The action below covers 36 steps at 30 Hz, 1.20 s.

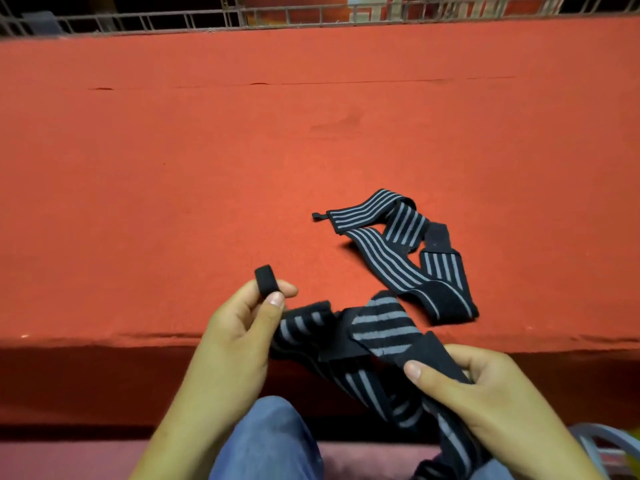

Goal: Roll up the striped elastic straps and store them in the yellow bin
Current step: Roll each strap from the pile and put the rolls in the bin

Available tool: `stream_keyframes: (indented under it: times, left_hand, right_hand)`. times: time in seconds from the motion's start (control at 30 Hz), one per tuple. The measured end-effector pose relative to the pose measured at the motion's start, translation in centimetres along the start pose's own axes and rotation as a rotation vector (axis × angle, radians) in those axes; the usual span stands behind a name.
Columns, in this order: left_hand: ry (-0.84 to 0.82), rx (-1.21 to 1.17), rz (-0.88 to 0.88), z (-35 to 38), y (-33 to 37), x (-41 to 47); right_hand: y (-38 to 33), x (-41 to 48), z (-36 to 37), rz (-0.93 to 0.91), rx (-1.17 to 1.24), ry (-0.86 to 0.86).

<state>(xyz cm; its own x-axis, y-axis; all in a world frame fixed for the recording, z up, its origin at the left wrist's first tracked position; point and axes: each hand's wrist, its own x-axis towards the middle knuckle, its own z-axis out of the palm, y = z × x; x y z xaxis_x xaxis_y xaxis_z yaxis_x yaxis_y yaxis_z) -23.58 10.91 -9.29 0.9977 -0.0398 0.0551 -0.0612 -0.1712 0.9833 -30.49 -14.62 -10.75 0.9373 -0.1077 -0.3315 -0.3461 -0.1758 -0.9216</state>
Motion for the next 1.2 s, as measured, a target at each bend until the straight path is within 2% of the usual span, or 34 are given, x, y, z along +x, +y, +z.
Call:
stream_keyframes:
  times: [0.1, 0.2, 0.4, 0.6, 0.77, 0.87, 0.93, 1.0, 1.2]
  left_hand:
    - [-0.094, 0.128, 0.072, 1.6, 0.2, -0.8]
    - [-0.216, 0.168, 0.068, 2.9, 0.4, -1.5]
    - [-0.387, 0.291, 0.037, 3.7, 0.1, -1.7]
    - [-0.425, 0.243, -0.007, 4.5, 0.7, -2.3]
    - [-0.418, 0.12, -0.081, 5.1, 0.3, -2.3]
    - [-0.313, 0.006, -0.133, 4.7, -0.4, -1.5]
    - [-0.226, 0.041, -0.109, 4.1, -1.1, -0.7]
    - [-0.214, 0.089, -0.099, 3.5, -1.5, -0.1]
    - [-0.312, 0.012, -0.128, 3.4, -0.9, -0.3]
  right_hand:
    - [-0.4, -0.2, 0.4, 0.029, 0.119, -0.063]
    - [-0.6, -0.3, 0.8, 0.045, 0.155, -0.159]
    - [-1.1, -0.8, 0.0, 0.005, 0.094, -0.346]
    - [-1.1, -0.8, 0.6, -0.062, 0.037, -0.507]
    - [-2.0, -1.2, 1.4, -0.142, -0.037, -0.546]
    - [-2.0, -1.3, 1.2, -0.1, -0.076, -0.641]
    - [-2.0, -1.6, 0.4, -0.061, -0.082, -0.664]
    - [-2.2, -1.9, -0.5, -0.062, -0.009, -0.579]
    - [-2.3, -0.8, 0.3, -0.068, 0.423, -0.024]
